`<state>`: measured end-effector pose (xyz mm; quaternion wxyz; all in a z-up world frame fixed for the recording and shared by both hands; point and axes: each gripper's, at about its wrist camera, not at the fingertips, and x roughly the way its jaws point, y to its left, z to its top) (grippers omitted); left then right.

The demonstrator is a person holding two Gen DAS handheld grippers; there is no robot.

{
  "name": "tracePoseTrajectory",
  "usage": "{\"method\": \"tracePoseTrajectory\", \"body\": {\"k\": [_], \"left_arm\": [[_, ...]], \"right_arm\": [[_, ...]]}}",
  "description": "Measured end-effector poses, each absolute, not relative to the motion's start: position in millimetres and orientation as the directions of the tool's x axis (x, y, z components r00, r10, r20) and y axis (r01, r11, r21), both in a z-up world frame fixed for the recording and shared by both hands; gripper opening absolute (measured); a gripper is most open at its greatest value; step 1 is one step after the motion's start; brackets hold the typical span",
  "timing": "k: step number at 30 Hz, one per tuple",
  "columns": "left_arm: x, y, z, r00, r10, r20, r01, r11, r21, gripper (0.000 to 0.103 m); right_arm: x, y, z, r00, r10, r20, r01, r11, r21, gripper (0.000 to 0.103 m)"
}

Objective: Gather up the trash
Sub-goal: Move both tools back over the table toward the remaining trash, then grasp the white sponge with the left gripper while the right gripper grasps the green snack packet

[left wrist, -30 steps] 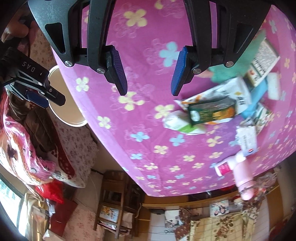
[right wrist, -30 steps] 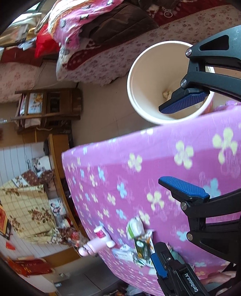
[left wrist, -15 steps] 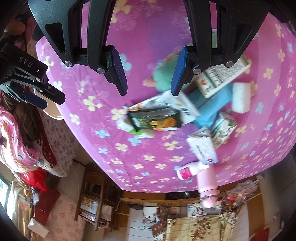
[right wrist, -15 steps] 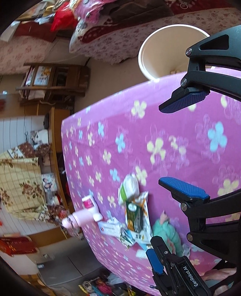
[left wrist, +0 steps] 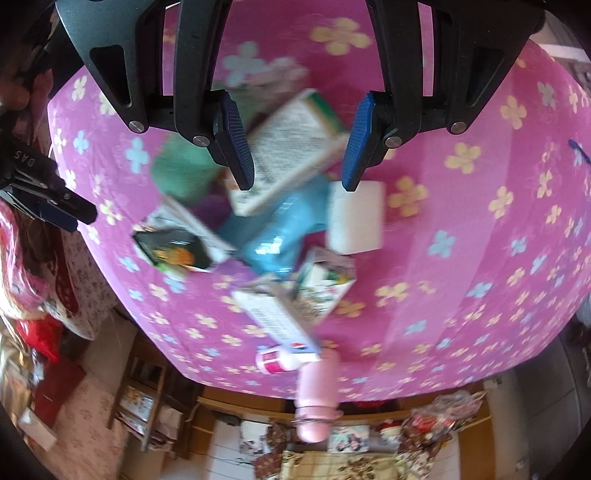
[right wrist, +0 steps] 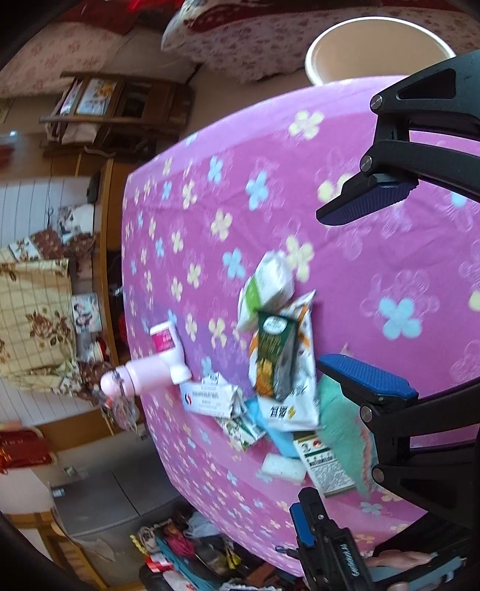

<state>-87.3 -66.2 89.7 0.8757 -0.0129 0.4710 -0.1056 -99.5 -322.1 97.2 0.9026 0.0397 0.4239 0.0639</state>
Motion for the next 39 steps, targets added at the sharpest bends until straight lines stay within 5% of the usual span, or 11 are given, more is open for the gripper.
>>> {"method": "tracePoseTrajectory", "body": {"k": [3,19,21,23,26,39], "left_arm": [[-76,-45,83,0.512,-0.238,-0.825,0.145,0.971,-0.191,0.057],[-24,-36,42,0.455,-0.240,-0.857,0.107,0.971,-0.215,0.053],[-22,-37,43,0.451,-0.262,-0.853,0.119,0.965,-0.233,0.035],[-21,-38,43,0.447,-0.262,-0.855,0.132,0.965,-0.227,0.035],[-25,-41,51,0.471,-0.261,-0.843,0.158,0.965,-0.211,0.034],[-61,-111,127,0.530,-0.359,-0.768,0.312,0.925,-0.217,0.033]], "right_arm": [[-85,-316,96,0.614,0.188,-0.767,-0.112,0.982,0.151,0.070],[-25,-275,72,0.545,0.288,-0.788,-0.271,0.949,0.159,0.075],[-20,-273,61,0.516,0.320,-0.794,-0.285,0.939,0.193,0.067],[-22,-273,57,0.516,0.340,-0.786,-0.290,0.933,0.214,0.027],[-31,-275,60,0.530,0.371,-0.763,-0.312,0.921,0.232,0.016],[-96,-335,110,0.656,0.269,-0.706,-0.243,0.960,0.140,0.011]]}}
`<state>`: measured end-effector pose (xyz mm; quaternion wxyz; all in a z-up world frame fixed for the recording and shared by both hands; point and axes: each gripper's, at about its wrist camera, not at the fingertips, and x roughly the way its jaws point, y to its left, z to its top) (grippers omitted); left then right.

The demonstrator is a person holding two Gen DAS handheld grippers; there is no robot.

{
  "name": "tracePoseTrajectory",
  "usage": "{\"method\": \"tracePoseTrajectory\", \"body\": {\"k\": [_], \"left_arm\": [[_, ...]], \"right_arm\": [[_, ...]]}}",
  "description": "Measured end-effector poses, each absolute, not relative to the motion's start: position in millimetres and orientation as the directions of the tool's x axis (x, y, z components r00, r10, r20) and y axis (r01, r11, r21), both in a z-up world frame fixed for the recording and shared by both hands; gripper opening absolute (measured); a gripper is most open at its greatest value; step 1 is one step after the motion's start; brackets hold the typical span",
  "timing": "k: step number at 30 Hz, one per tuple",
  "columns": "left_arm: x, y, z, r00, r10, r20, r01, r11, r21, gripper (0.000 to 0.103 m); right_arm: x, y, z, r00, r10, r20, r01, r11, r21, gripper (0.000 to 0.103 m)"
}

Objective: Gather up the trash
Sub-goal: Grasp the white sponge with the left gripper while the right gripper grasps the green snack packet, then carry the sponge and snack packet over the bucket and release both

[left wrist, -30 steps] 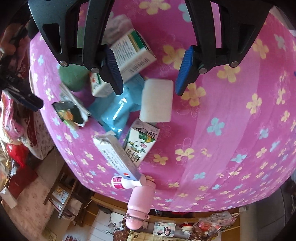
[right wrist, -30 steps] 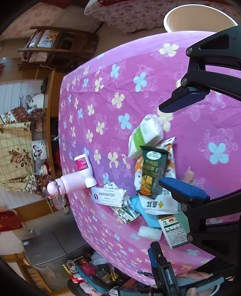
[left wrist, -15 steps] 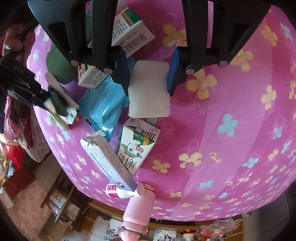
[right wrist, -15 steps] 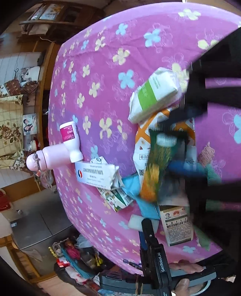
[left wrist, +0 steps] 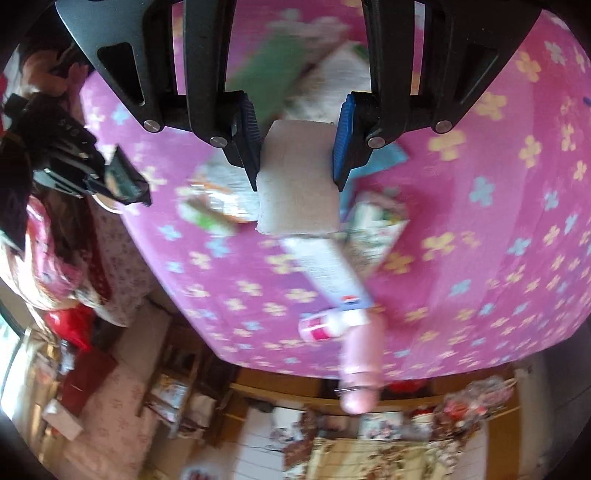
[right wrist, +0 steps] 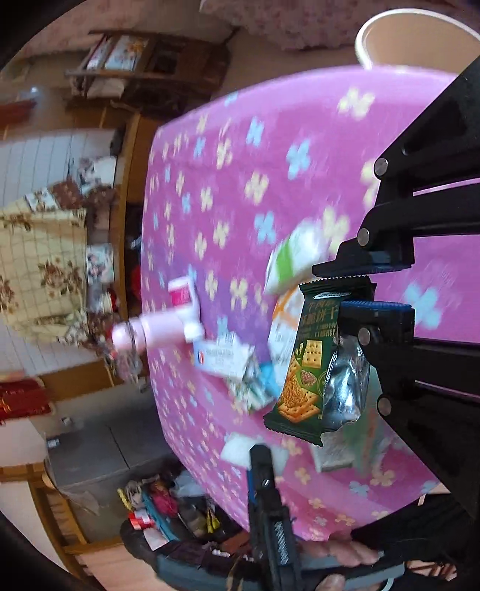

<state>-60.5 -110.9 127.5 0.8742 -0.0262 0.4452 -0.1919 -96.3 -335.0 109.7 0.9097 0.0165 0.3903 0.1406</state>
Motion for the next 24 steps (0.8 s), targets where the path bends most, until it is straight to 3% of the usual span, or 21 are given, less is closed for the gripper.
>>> {"method": "tracePoseTrajectory", "body": {"k": [9,24], "left_arm": [[-91,-255,128,0.411,-0.484,-0.773,0.509,0.825,-0.245,0.033],[-119,-424,92,0.288,-0.520,-0.804,0.662,0.715,-0.224,0.033]], "right_arm": [[-157,-471,106,0.674,0.042,-0.737,0.026,0.996,0.081,0.011],[-202,-626,39,0.504,-0.186,-0.843,0.356,0.934,0.007,0.011]]}}
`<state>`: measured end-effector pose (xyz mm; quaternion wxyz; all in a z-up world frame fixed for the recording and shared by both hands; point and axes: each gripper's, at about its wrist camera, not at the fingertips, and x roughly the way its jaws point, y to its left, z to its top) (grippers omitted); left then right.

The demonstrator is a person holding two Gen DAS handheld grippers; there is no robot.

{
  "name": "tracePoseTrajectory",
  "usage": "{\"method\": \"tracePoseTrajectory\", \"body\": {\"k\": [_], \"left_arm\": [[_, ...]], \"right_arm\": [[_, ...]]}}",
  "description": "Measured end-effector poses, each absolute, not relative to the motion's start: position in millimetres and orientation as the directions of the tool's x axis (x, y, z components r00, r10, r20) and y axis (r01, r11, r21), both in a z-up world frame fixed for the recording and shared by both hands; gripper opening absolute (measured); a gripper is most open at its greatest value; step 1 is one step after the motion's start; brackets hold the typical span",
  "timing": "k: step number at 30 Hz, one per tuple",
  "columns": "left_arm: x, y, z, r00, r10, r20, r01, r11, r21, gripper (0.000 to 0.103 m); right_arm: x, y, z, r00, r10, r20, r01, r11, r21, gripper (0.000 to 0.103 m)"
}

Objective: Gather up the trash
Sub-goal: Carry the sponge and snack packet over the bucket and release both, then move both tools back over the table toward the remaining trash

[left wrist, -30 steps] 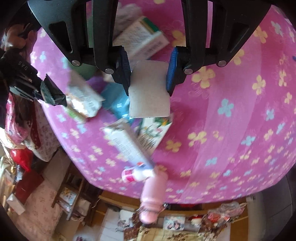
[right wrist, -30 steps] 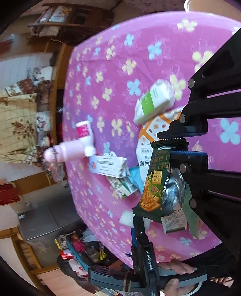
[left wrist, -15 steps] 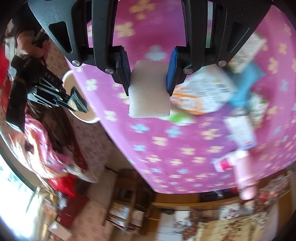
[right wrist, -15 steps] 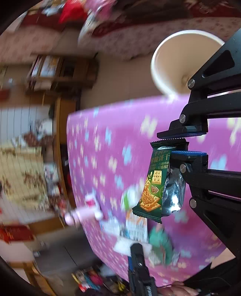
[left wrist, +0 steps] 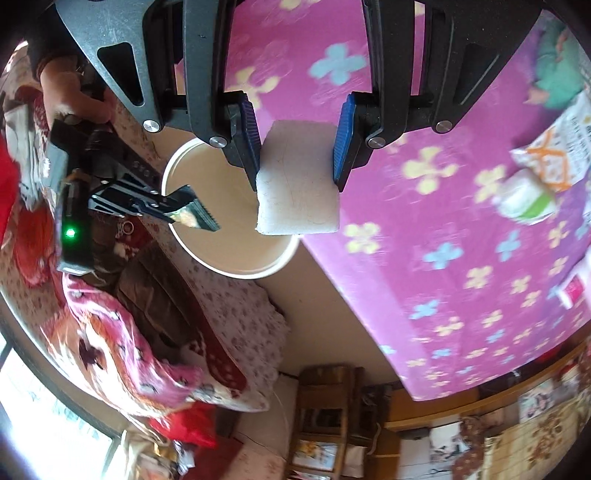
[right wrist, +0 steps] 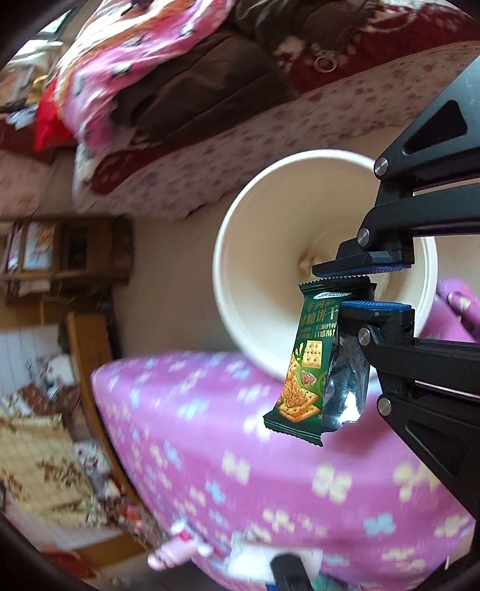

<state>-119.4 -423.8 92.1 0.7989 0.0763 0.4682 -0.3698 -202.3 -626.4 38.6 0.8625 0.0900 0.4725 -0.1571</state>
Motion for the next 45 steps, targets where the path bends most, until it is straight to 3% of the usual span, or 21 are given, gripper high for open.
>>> {"method": "tracePoseTrajectory", "body": {"k": [7,9,10,11,16,22,31,45], "left_arm": [[-120,-460,76,0.257,-0.530,-0.808,0.677,0.695,-0.240,0.036],[-117,-468,73,0.245,-0.544,-0.803,0.671,0.693,-0.265,0.038],[-115,-471,71,0.235,-0.551,-0.801,0.668,0.690,-0.279,0.038],[-112,-475,68,0.218,-0.564,-0.796,0.663,0.684,-0.303,0.039],[-106,-480,59,0.174,-0.598,-0.783,0.638,0.674,-0.373,0.055],[-104,-469,63,0.180,-0.591,-0.786,0.628,0.684,-0.370,0.055],[-107,-425,78,0.331,-0.487,-0.809,0.593,0.774,-0.223,0.055],[-108,-327,88,0.432,-0.400,-0.809,0.487,0.858,-0.165,0.055]], "right_arm": [[-203,-659,14,0.435,-0.235,-0.869,0.459,0.888,-0.011,0.013],[-202,-666,11,0.413,-0.238,-0.879,0.484,0.875,-0.010,0.034],[-201,-667,11,0.413,-0.240,-0.878,0.492,0.870,-0.006,0.053],[-201,-670,12,0.419,-0.242,-0.875,0.501,0.866,0.000,0.060],[-202,-669,21,0.439,-0.261,-0.860,0.498,0.867,-0.009,0.061],[-202,-660,26,0.462,-0.233,-0.856,0.483,0.876,0.022,0.061],[-194,-618,47,0.533,-0.178,-0.827,0.432,0.898,0.085,0.061],[-170,-521,77,0.594,-0.082,-0.800,0.274,0.956,0.106,0.065]]}}
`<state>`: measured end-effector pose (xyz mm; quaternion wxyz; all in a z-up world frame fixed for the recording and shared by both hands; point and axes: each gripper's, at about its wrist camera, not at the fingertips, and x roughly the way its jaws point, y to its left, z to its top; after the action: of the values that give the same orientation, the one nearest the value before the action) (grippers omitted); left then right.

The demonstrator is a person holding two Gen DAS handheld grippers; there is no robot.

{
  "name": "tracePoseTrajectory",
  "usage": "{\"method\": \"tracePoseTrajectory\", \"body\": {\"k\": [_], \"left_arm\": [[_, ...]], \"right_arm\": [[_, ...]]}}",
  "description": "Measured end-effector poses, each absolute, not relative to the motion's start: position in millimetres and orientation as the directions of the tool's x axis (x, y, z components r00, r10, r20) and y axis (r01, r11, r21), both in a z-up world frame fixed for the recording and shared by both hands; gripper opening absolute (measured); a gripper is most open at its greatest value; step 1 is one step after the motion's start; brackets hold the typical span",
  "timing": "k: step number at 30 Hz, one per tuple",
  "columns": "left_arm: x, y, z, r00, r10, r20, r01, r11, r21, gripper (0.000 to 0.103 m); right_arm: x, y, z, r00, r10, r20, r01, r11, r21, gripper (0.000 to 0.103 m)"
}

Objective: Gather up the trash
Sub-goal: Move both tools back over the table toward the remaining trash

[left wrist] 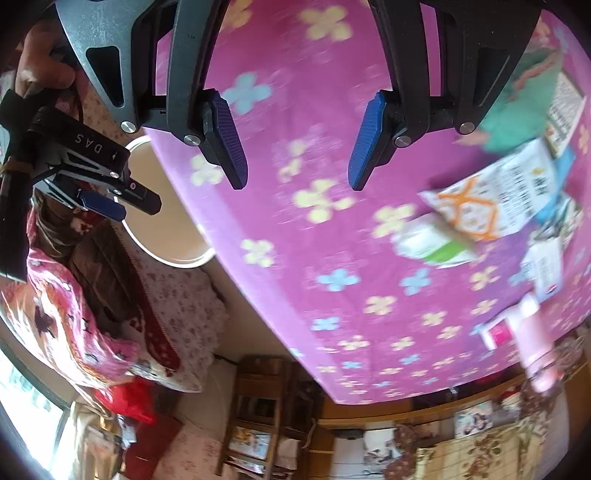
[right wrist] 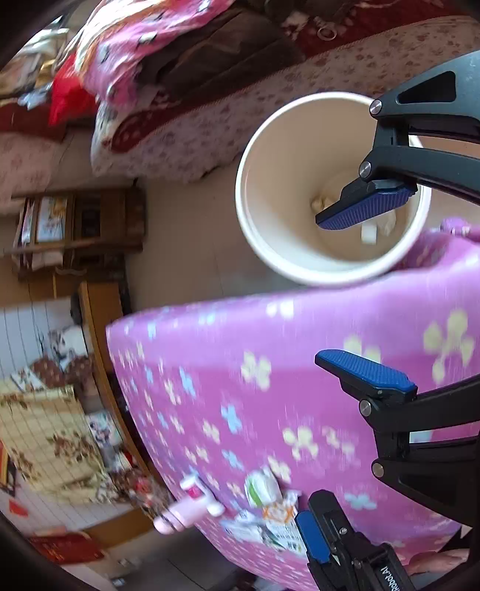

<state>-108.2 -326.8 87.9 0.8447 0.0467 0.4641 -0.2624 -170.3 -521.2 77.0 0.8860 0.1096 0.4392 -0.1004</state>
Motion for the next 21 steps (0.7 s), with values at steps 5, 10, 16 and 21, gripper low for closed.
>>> {"method": "tracePoseTrajectory", "body": {"k": [5,10,16,21], "left_arm": [[-102,-280,93,0.449,-0.368,-0.814,0.433,0.887,-0.161,0.055],[-92,-223,104,0.486,-0.323,-0.812,0.375,0.916,-0.140,0.055],[-76,-150,108,0.509,-0.262,-0.820,0.289,0.949,-0.124,0.055],[-73,-99,105,0.488,-0.270,-0.830,0.242,0.956,-0.169,0.055]], "right_arm": [[-152,-479,79,0.598,-0.003,-0.801,0.191,0.972,0.139,0.065],[-131,-432,82,0.598,0.062,-0.799,0.102,0.983,0.153,0.065],[-100,-386,84,0.596,0.129,-0.793,0.003,0.987,0.163,0.065],[-66,-363,81,0.586,0.201,-0.785,-0.058,0.977,0.207,0.070]]}}
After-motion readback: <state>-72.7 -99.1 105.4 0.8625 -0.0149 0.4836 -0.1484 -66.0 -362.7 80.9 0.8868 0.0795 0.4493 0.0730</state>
